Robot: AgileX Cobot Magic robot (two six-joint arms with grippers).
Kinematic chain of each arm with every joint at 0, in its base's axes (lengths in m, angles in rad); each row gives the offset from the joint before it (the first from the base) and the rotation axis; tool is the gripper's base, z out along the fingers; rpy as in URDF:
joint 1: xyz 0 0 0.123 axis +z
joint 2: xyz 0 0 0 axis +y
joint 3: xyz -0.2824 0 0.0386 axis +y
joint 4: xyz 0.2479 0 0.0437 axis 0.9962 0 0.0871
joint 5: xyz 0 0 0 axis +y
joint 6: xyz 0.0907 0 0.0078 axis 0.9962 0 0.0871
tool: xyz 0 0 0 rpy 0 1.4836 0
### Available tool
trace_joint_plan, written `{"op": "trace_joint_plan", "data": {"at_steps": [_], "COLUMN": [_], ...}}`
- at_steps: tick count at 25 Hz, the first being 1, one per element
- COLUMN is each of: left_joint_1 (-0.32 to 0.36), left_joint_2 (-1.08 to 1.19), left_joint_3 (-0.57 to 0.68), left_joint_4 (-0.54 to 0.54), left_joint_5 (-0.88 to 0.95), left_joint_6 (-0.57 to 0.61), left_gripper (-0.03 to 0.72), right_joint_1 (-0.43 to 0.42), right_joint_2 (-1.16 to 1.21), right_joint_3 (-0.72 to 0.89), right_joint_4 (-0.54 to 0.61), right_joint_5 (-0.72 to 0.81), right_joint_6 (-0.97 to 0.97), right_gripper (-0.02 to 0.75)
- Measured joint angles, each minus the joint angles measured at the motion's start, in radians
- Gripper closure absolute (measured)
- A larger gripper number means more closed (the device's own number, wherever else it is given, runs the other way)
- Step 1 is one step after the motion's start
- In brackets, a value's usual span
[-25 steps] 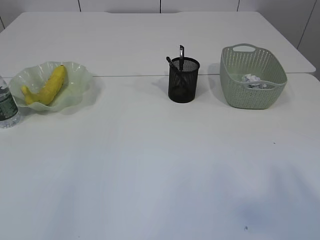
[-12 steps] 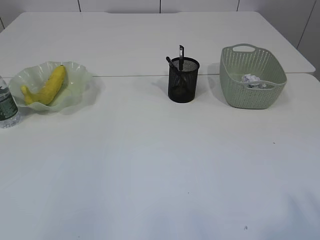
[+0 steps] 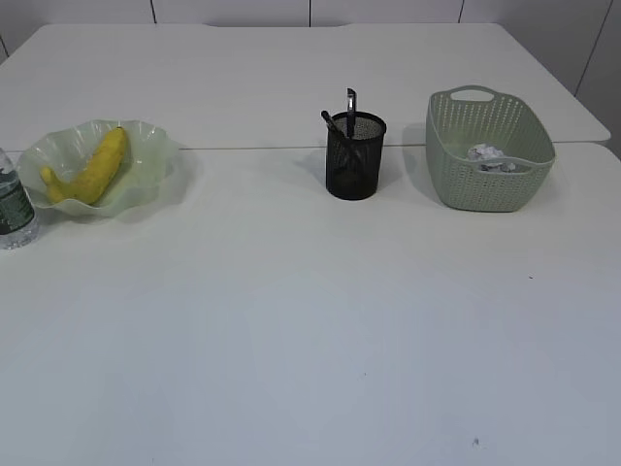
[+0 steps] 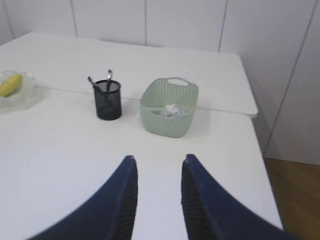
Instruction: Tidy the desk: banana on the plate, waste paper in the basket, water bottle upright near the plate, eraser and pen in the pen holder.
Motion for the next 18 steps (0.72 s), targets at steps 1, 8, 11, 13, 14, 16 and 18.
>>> {"op": "trace_joint_plan", "data": {"at_steps": [1, 8, 11, 13, 14, 16, 18], "left_joint_1": [-0.003, -0.016, -0.016, -0.016, -0.016, -0.016, -0.016], "left_joint_2": [-0.018, -0.09, -0.137, -0.182, -0.211, -0.274, -0.34], "left_joint_3": [0.0, 0.001, 0.059, 0.123, 0.161, 0.228, 0.302], "left_joint_4": [0.0, -0.01, -0.011, -0.011, -0.011, -0.011, -0.011], "left_joint_5": [0.0, 0.0, 0.0, 0.0, 0.0, 0.0, 0.0], "left_joint_6": [0.0, 0.0, 0.0, -0.008, -0.016, -0.033, -0.039], "left_gripper": [0.449, 0.452, 0.452, 0.452, 0.452, 0.452, 0.452], "right_joint_1": [0.0, 0.0, 0.0, 0.0, 0.0, 0.002, 0.004], "right_joint_2": [-0.029, -0.061, -0.061, -0.061, -0.061, -0.061, -0.061], "right_joint_3": [0.019, 0.052, 0.059, 0.061, 0.06, 0.063, 0.075], "right_joint_4": [0.036, 0.192, 0.202, 0.204, 0.204, 0.218, 0.226], "right_joint_5": [0.021, 0.051, 0.053, 0.053, 0.053, 0.053, 0.053], "right_joint_6": [-0.016, -0.159, -0.18, -0.184, -0.186, -0.187, -0.187], "right_gripper": [0.507, 0.507, 0.507, 0.507, 0.507, 0.507, 0.507]}}
